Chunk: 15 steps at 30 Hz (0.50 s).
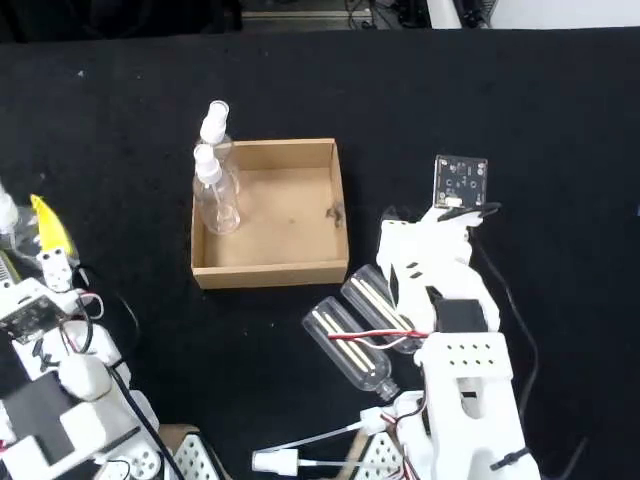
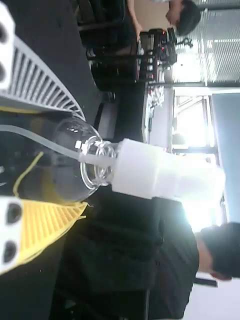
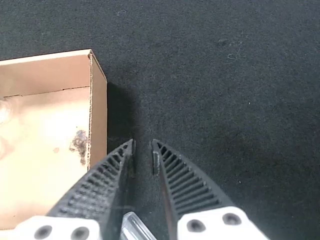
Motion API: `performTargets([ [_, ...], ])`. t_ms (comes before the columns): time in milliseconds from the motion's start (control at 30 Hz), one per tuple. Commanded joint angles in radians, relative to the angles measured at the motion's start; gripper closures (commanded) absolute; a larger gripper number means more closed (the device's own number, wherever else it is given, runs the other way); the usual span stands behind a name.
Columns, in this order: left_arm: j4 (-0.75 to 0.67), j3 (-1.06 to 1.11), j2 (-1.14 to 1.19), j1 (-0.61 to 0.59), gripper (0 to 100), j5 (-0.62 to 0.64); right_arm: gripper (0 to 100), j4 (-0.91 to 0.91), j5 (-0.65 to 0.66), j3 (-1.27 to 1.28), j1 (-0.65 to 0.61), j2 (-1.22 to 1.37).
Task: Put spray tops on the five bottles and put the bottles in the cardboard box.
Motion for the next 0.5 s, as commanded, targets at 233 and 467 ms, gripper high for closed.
performTargets([
  [233, 0.098, 0.021, -0.147, 0.053, 97, 0.008, 95.9, -0.072, -0.002, 0.004, 0.003, -0.028],
  [467, 0.129, 0.021, -0.147, 0.053, 97, 0.008, 95.9, -0.109, -0.002, 0.019, 0.003, -0.031],
])
